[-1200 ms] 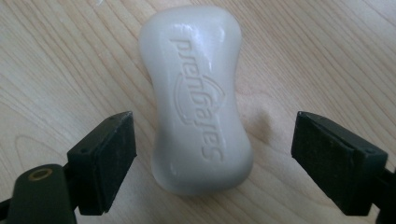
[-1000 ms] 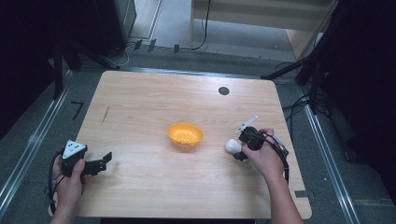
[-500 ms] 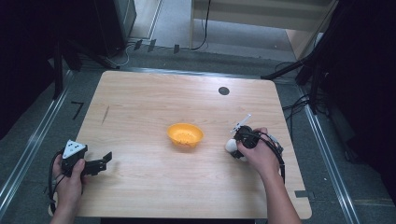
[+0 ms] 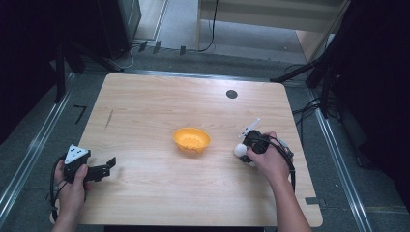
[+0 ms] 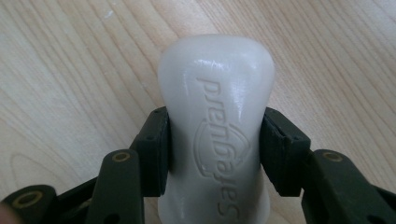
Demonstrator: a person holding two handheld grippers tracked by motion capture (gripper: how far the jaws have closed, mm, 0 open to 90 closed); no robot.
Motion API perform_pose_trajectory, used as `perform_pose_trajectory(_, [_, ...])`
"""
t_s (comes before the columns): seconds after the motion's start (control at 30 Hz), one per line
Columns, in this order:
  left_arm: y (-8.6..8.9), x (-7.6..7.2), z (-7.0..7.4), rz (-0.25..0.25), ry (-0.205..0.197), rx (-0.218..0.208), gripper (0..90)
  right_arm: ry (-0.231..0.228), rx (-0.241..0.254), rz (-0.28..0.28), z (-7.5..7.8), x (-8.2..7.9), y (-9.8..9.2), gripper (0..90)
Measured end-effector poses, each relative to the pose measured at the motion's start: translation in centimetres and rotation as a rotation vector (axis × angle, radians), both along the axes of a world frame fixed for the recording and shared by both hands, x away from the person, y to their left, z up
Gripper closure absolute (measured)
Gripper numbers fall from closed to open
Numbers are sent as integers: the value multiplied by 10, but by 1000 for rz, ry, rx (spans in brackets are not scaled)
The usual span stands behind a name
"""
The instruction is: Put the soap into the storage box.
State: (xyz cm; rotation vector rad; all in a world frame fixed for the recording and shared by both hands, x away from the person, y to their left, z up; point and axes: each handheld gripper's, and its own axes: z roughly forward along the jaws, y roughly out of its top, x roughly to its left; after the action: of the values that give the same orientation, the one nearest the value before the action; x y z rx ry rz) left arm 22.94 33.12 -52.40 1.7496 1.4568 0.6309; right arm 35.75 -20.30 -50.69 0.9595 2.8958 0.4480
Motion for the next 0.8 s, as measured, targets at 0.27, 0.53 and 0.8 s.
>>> perform_pose_trajectory(0.27, [0, 0, 0, 2, 0, 2, 0, -26, 30, 24, 14, 0, 1, 505])
perform_pose_trajectory(0.53, [0, 0, 0, 2, 0, 0, 0, -51, 62, 70, 30, 1, 13, 506])
perform_pose_trajectory(0.8, [0, 0, 0, 1, 3, -1, 0, -60, 122, 114, 36, 2, 20, 506])
